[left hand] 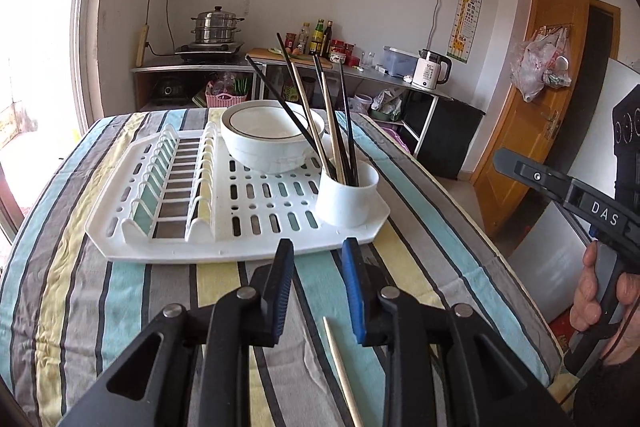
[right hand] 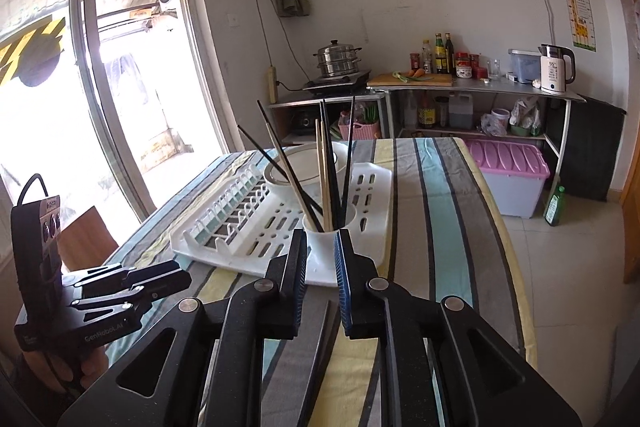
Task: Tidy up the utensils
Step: 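Move both tools back down toward the last chopsticks on the cloth, then grasp a wooden chopstick with the left tool while the right tool grasps another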
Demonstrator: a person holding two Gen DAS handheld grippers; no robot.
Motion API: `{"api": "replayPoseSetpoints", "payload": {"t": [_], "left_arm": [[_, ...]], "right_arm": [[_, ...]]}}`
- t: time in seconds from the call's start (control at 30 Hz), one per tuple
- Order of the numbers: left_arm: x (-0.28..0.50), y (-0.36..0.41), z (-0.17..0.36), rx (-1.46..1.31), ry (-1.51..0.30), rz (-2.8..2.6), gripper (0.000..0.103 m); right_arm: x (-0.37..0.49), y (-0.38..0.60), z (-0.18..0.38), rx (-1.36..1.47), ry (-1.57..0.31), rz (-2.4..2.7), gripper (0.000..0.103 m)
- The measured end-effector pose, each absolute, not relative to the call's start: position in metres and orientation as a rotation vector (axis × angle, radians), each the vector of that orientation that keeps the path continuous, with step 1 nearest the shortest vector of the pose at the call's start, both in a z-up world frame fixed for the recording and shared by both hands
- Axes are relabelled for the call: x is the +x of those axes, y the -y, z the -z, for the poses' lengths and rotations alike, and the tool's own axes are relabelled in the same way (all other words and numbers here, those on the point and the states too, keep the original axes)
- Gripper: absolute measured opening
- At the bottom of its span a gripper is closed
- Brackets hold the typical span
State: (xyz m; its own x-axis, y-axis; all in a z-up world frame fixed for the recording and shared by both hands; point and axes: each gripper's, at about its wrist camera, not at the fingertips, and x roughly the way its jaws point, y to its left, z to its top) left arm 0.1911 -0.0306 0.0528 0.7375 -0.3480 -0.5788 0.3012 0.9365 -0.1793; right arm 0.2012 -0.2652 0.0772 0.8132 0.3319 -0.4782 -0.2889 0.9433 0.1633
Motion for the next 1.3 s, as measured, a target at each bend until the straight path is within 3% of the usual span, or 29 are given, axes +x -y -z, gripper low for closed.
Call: {"api": "replayPoseSetpoints", "payload": {"t": [0.53,1.07,1.3], "left_arm": [[0.159,0.051,-0.001,-0.025,-0.793,0.355,0.026],[0.190,0.067,0.030,-0.006,-0.934,0.332,0.026],[0.192,0.073,0.031,0.036,-0.914,0.304,0.023]], "right_arm": [[0.184,0.257,-0.029,0.059,-0.649,-0.337,0.015],[0.244,0.235,0.028,0.013,-0.853,-0.343,0.014],[0.261,0.225,0.041,-0.019,-0.894,-0.341,0.014]]}}
